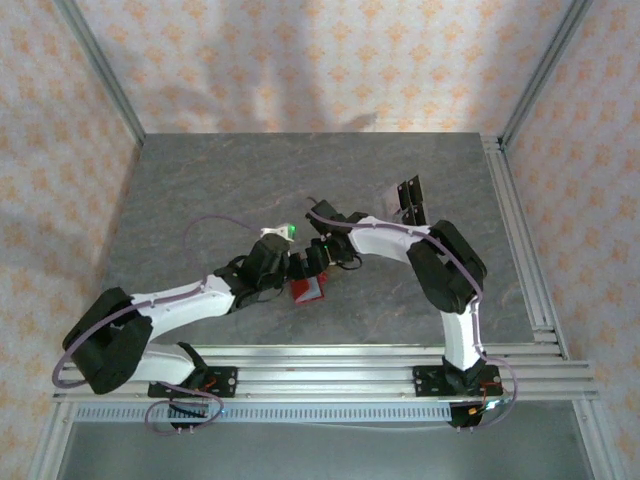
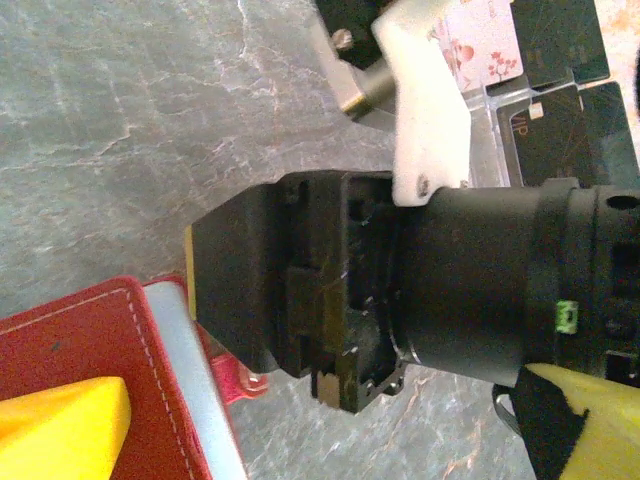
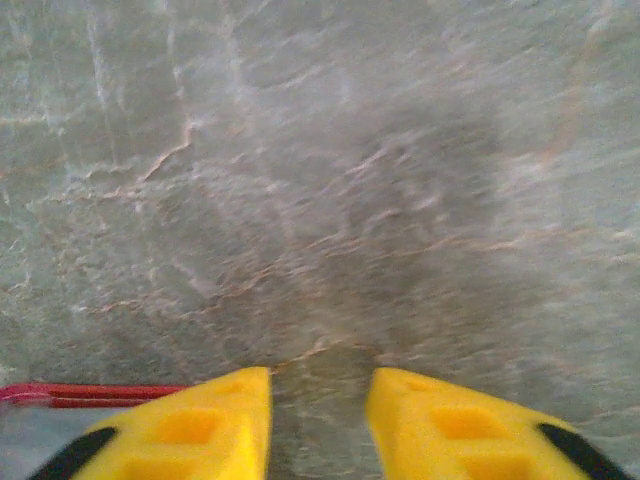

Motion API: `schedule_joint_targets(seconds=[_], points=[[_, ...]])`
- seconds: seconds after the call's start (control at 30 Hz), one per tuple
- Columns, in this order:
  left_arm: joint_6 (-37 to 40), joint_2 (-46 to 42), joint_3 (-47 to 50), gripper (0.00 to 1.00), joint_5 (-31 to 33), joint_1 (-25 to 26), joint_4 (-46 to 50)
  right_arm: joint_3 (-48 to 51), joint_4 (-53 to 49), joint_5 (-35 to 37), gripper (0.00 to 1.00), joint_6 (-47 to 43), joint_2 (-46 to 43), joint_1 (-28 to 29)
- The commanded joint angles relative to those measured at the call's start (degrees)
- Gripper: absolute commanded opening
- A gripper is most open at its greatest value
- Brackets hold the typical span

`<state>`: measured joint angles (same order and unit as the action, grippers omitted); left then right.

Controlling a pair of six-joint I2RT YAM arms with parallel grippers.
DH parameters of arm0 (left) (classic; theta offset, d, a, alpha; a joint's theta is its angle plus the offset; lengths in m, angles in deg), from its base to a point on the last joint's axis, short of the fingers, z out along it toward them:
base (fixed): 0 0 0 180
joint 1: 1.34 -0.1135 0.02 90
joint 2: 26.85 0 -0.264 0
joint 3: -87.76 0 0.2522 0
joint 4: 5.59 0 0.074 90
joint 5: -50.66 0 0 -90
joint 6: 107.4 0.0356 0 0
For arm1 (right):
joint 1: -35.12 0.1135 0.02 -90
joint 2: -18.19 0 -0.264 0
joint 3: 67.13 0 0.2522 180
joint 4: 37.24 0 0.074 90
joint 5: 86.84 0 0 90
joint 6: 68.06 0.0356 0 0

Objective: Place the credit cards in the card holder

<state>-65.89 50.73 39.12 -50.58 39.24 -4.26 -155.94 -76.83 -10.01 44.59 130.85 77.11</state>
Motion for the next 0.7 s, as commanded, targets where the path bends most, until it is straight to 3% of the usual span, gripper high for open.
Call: schedule_joint_targets(seconds=[0.0, 0.2, 0.4, 0.67], points=[[-1.5, 3.9, -1.0, 1.0, 2.3, 2.2, -3.3, 2.2, -2.3, 7.4, 0.42, -0.3, -5.4, -4.9], [-1.5, 5.9, -2.6, 1.0, 4.9, 3.5, -3.0, 4.7, -5.7, 8.7, 0.47, -0.6, -11.2, -8.1], [0.8, -0.6, -4.4, 1.0, 11.1, 3.2, 3.8, 11.8, -3.6, 4.5, 0.46, 1.7, -17.8, -8.2], [3.9, -5.4, -10.7, 1.0, 16.6, -2.9, 22.2, 16.9, 3.0, -3.5, 0.21, 8.4, -27.2, -2.7]])
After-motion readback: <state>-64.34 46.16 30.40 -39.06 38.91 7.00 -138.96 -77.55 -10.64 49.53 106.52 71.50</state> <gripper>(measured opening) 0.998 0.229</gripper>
